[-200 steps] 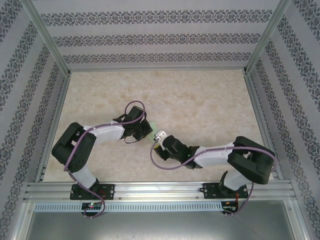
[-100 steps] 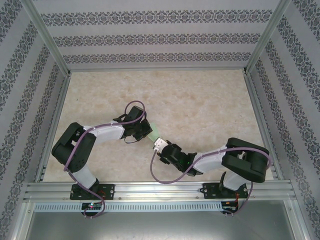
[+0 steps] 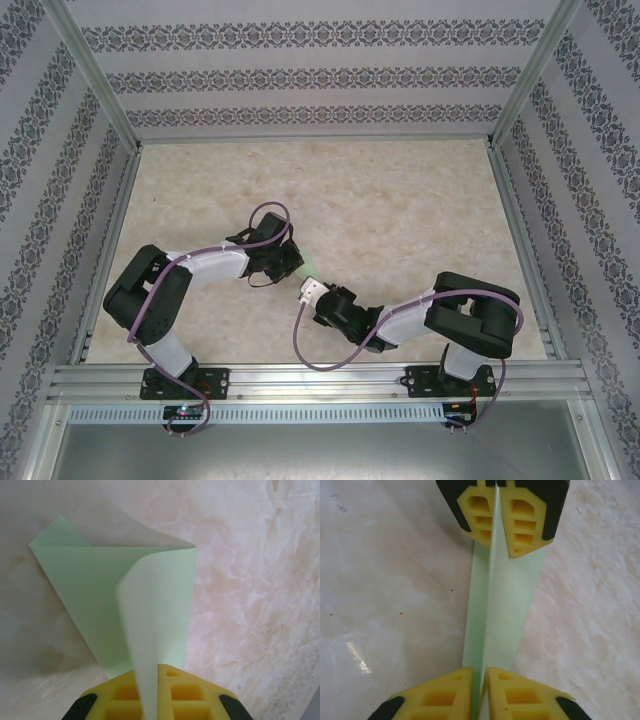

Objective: Fold a paper plane with a square sheet of paper (pick it up from the middle)
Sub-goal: Fold the wing for the fifth time at the center of the table.

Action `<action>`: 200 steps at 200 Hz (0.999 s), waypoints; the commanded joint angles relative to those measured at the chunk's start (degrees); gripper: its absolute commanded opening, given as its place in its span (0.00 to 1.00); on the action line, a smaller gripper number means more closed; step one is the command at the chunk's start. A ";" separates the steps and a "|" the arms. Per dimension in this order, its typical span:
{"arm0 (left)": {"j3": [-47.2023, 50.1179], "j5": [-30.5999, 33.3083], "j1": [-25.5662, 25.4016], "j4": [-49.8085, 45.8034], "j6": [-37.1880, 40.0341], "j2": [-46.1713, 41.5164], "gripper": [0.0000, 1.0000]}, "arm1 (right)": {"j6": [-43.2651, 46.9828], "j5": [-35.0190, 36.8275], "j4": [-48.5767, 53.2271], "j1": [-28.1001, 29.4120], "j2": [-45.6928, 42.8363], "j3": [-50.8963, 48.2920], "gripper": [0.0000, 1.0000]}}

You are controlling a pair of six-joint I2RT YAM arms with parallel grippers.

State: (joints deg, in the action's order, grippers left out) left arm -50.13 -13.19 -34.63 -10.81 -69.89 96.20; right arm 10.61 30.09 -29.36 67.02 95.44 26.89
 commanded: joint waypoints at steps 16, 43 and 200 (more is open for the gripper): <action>-1.66 0.74 -0.56 -2.22 0.71 -1.61 0.08 | -2.36 1.56 -0.34 0.34 1.27 1.62 0.00; -1.55 1.72 -0.57 -2.97 0.92 -2.71 0.17 | -6.32 -0.42 1.56 0.23 0.94 1.99 0.00; 8.78 12.62 -0.20 -4.98 3.10 -25.09 0.48 | -44.81 -42.63 -2.44 -19.29 2.15 3.70 0.00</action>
State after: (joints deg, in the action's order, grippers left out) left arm -42.54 -0.32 -34.61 -18.33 -67.94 71.16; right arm -26.24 -4.29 -27.20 49.95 96.05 30.28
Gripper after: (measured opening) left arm 0.491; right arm 0.041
